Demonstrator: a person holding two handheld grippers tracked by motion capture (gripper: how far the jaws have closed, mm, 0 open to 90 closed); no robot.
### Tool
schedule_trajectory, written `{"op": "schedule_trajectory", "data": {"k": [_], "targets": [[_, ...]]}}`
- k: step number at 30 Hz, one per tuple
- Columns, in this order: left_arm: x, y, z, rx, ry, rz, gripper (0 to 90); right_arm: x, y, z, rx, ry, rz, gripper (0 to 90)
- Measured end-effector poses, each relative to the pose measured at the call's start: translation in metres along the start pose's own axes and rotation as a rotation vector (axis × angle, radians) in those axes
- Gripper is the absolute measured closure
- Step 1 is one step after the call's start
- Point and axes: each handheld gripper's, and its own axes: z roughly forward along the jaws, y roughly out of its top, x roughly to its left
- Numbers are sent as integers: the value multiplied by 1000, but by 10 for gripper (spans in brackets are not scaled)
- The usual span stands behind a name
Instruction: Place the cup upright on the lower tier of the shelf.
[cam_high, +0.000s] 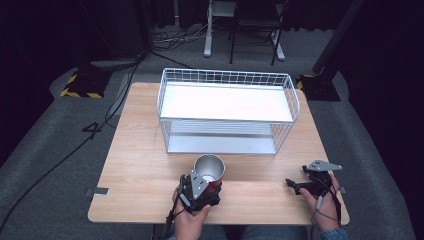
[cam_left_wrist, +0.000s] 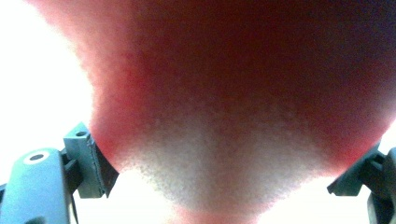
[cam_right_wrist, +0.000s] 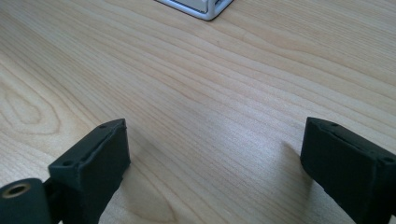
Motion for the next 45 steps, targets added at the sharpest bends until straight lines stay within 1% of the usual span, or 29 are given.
{"op": "schedule_trajectory", "data": {"k": [2, 3, 4, 5, 9, 14, 18, 20, 26, 28, 29, 31, 32, 37, 38, 40, 44, 45], "targets": [[0, 5, -2, -9, -4, 7, 162, 0, 0, 0, 0, 0, 0, 85], [0, 5, -2, -9, -4, 7, 162, 0, 0, 0, 0, 0, 0, 85], [1, 8, -2, -6, -14, 15, 162, 0, 0, 0, 0, 0, 0, 85], [2, 10, -3, -4, -14, 19, 162, 0, 0, 0, 0, 0, 0, 85], [4, 14, -2, -6, -14, 19, 162, 0, 0, 0, 0, 0, 0, 85], [6, 23, 1, -5, -22, 24, 162, 0, 0, 0, -1, 0, 0, 85], [9, 30, 7, 11, -27, 36, 162, 0, 0, 0, 0, -1, 0, 85], [10, 32, 11, 14, -30, 19, 162, 0, 0, 0, -1, -1, -1, 85], [14, 39, 18, 9, -31, 24, 162, 0, 0, 0, -1, -2, -3, 88], [17, 44, 21, 3, -28, 6, 161, 0, 0, 0, -1, -2, -3, 88], [17, 44, 21, 3, -28, 6, 161, 0, 0, 0, -1, -2, -3, 88], [21, 50, 26, -1, -32, -4, 161, 0, 0, 0, -1, -2, -2, 88], [21, 52, 27, 4, -33, -8, 162, 0, 0, 0, -1, -1, -2, 88], [25, 60, 33, -4, -36, -10, 162, 0, 0, 0, -1, -2, -3, 89], [26, 63, 36, -4, -37, -21, 161, 0, 0, 0, -1, -1, -3, 88], [26, 66, 39, -8, -32, -26, 162, 0, 0, 0, -1, -1, -3, 89], [29, 70, 46, -5, -30, -21, 161, 0, 0, 0, -2, -1, -3, 89], [30, 71, 49, -11, -30, -22, 162, 0, 0, 0, -1, -1, -3, 89]]}}
